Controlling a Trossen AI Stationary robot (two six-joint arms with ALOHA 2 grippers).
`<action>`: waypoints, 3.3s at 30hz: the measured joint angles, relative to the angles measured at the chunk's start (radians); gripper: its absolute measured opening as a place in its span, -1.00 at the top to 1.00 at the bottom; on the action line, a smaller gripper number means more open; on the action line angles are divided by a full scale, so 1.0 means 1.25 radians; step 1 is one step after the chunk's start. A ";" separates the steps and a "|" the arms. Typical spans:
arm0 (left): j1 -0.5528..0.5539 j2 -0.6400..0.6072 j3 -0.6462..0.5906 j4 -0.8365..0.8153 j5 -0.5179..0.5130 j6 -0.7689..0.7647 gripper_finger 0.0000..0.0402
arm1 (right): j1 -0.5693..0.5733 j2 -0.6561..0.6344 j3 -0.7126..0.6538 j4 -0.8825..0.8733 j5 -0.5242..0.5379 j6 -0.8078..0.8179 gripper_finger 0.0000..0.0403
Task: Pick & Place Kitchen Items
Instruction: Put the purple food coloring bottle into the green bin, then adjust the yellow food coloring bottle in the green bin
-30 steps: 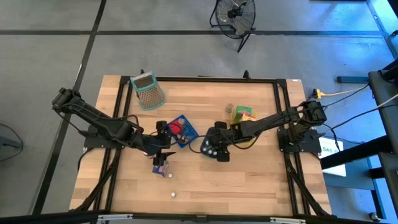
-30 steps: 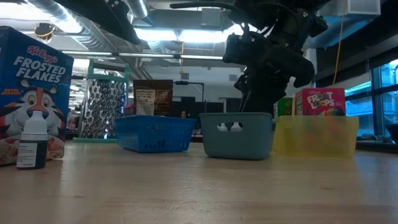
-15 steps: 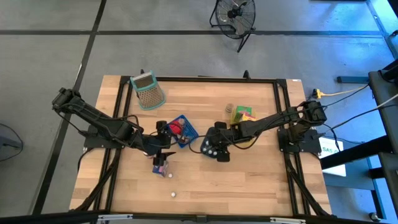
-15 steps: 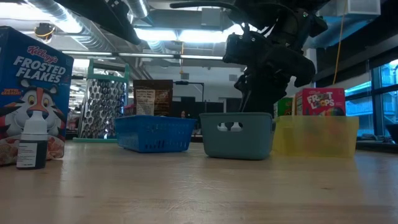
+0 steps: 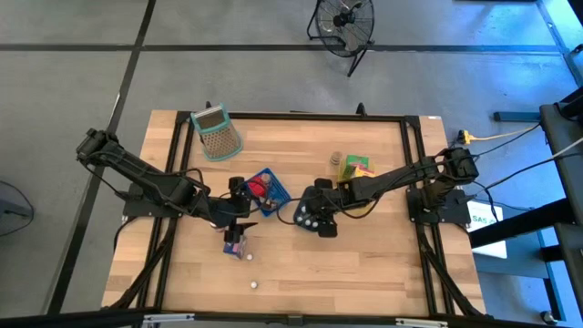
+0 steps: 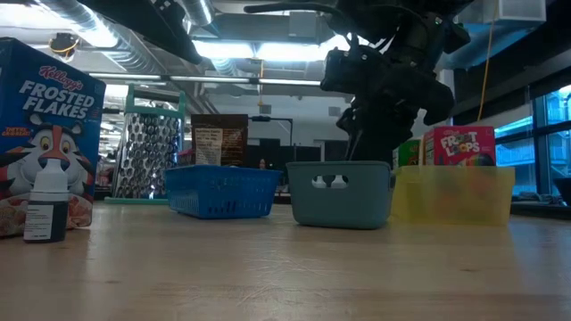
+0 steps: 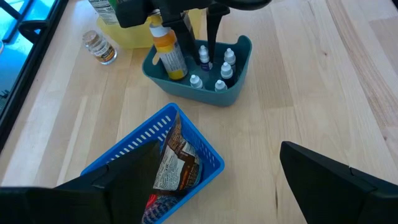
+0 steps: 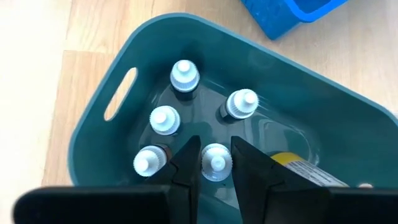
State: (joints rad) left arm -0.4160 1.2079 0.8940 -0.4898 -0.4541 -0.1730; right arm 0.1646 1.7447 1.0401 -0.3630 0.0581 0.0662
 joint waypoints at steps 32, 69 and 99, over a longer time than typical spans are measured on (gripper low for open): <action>-0.001 0.000 0.000 0.000 0.002 -0.006 -0.64 | 0.000 0.024 0.002 0.010 -0.002 0.001 0.50; -0.001 0.000 0.000 -0.004 0.028 -0.020 -0.64 | 0.022 0.026 0.270 -0.374 0.085 0.062 0.50; -0.001 0.000 0.000 -0.009 0.045 -0.019 -0.64 | -0.022 0.056 0.268 -0.474 0.049 0.087 0.50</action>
State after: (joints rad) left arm -0.4170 1.2082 0.8941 -0.5011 -0.3977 -0.1967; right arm 0.1368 1.8145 1.3748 -0.9559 0.1196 0.1744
